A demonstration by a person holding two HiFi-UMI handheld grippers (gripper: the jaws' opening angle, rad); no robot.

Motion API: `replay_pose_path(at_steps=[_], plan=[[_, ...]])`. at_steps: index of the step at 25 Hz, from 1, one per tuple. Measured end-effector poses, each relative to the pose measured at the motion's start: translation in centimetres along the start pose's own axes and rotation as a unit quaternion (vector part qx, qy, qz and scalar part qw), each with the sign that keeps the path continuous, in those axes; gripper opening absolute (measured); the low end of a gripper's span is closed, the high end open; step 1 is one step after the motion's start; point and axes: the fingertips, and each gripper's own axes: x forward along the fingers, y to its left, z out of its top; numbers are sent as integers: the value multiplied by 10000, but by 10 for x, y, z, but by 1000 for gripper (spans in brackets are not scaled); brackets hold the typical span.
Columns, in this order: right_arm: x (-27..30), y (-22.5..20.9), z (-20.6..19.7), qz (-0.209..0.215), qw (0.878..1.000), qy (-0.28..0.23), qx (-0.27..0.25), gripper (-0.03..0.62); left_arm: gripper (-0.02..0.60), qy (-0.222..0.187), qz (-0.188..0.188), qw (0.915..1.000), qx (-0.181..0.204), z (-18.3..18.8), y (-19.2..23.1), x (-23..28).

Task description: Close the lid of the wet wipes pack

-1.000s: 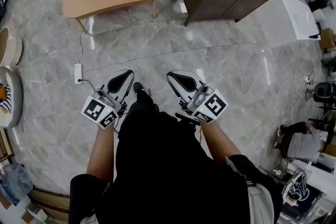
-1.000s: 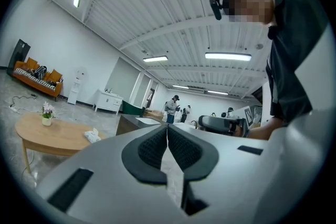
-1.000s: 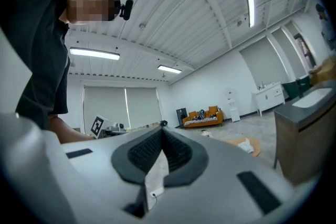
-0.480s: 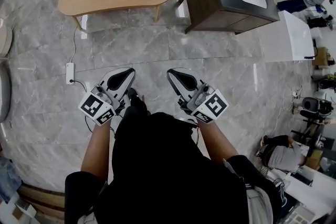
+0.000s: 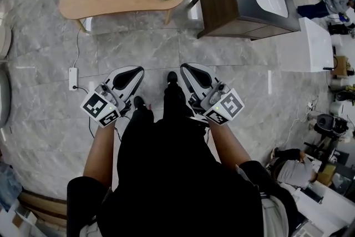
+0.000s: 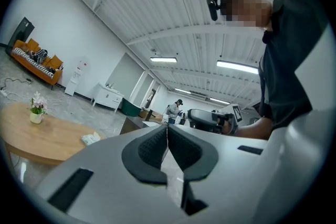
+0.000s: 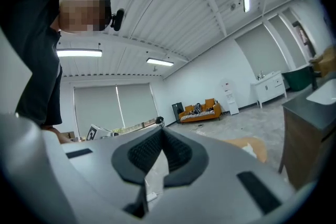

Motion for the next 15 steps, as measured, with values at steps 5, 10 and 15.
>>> replay_pose_path(at_steps=[5,10,15], plan=[[16,-59,19,299,9995,-35,31,11,17,36,179,9998,45,12,24,55],[18,-134,50,578,9983,-44,-11,11,17,-54,375,9992,89,32,38,128],[20,-193,68,932,9956,6,62,11,17,-138,705,9973,136,48,51,183]])
